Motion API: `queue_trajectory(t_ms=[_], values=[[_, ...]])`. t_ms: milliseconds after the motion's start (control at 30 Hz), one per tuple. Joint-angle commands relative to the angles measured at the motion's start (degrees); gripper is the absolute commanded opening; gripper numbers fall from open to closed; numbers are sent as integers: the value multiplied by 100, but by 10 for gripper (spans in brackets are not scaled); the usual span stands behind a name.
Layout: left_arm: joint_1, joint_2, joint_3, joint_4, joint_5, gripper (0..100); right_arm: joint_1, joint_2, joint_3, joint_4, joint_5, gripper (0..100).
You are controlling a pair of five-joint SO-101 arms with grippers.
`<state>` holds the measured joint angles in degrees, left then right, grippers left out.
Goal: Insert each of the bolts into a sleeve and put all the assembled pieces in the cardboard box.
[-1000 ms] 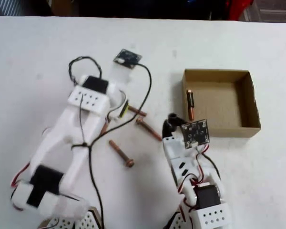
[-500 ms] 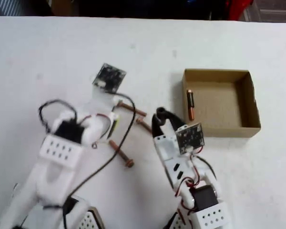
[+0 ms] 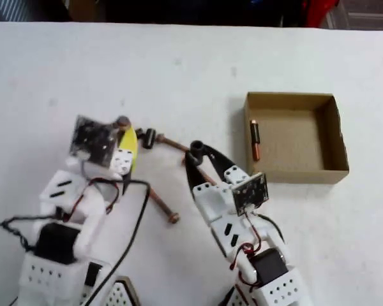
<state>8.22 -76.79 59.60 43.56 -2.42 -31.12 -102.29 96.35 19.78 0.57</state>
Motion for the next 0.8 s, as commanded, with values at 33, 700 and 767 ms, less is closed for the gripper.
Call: queue_trajectory(t_ms=[33, 700, 767], values=[[-31, -611, -97, -738, 492, 23, -444, -48, 53, -312, -387, 17], [910, 840, -343, -2690, 1433, 23, -690, -40, 53, -259, 149, 17], [1147, 875, -413, -2611, 1459, 23, -690, -40, 53, -259, 149, 17]])
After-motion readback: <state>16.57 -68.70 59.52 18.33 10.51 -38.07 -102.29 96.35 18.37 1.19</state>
